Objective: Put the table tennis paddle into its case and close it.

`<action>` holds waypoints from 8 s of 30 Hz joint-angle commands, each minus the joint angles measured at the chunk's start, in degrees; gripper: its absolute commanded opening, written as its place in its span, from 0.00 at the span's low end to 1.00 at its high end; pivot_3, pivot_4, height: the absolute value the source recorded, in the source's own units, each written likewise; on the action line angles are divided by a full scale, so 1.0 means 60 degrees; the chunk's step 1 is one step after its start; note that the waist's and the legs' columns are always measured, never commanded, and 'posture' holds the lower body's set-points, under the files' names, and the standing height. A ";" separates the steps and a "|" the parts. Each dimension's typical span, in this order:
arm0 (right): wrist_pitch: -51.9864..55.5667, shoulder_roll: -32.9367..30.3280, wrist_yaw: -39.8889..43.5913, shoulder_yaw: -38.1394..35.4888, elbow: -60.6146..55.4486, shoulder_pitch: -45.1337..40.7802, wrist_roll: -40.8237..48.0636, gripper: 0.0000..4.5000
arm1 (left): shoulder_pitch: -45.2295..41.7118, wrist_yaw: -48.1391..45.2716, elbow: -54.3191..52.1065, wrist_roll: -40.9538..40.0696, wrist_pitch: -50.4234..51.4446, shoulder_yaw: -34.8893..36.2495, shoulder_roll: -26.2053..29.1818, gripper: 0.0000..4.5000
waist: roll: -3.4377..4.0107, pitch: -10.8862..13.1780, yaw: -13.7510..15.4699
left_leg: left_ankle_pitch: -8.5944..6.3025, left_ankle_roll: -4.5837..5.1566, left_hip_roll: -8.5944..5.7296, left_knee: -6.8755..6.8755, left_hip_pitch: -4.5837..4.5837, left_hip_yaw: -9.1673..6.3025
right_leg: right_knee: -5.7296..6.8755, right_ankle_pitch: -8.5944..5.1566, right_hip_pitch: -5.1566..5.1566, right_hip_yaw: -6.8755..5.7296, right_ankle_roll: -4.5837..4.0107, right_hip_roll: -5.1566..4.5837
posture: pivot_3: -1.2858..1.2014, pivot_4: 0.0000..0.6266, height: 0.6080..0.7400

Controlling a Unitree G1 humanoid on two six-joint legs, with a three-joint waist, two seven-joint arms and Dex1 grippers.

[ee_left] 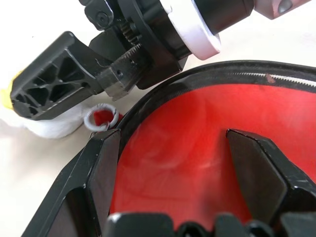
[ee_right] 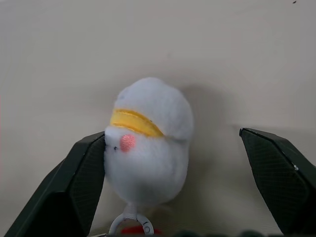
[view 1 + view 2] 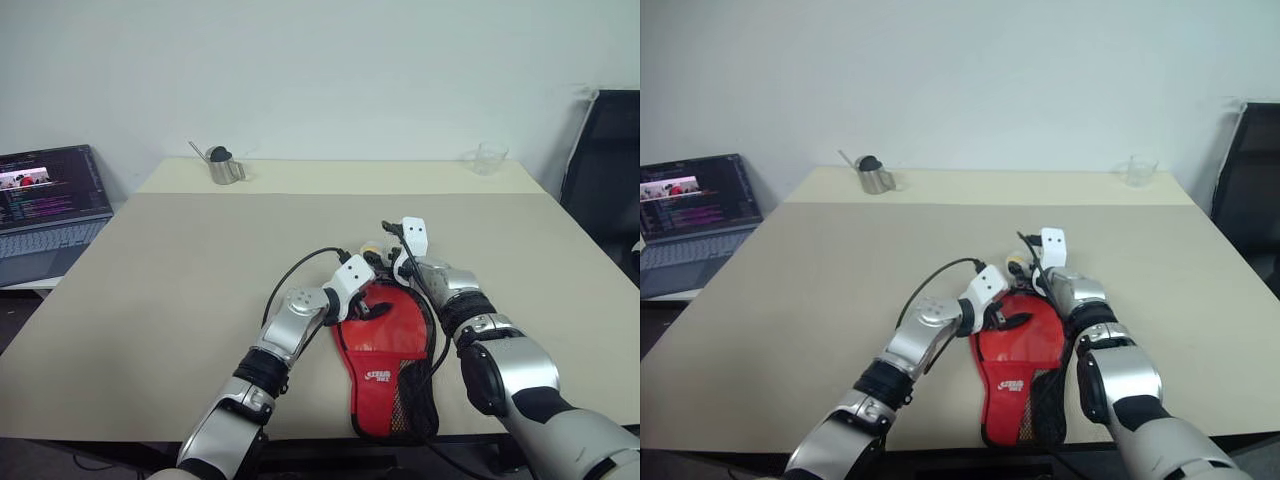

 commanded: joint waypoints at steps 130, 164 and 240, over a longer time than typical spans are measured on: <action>0.3835 -0.7239 0.6371 -0.0098 -1.4257 1.1210 0.1979 0.01 | 0.0072 -0.0578 0.1586 0.1065 0.0854 -0.1840 0.0093 0.83 | 0.0029 -0.0246 0.0470 | -0.0002 0.0027 -0.0021 -0.0017 -0.0002 -0.0031 | -0.0107 -0.0034 0.0047 -0.0043 0.0051 -0.0004 | 0.52 0.24 1.00; 0.2636 -0.8276 0.8750 0.0084 -1.5119 1.3982 0.2941 0.01 | 0.0179 -0.0693 0.1402 0.1186 0.0919 -0.2045 0.0191 0.83 | -0.0015 -0.0308 0.0499 | -0.0038 0.0033 -0.0015 -0.0055 0.0016 -0.0039 | -0.0215 -0.0038 0.0101 -0.0056 0.0052 -0.0005 | 0.52 0.24 1.00; -0.0284 -1.1327 1.1731 -0.1581 -1.0557 0.9841 0.1930 0.99 | -0.0851 -0.8509 -0.1095 -0.4941 0.1320 0.1873 0.9042 0.83 | 0.0035 0.0049 0.0312 | -0.0111 -0.0023 -0.0018 -0.0131 -0.0012 -0.0018 | -0.0178 -0.0177 0.0024 -0.0047 0.0062 -0.0007 | 0.52 0.24 1.00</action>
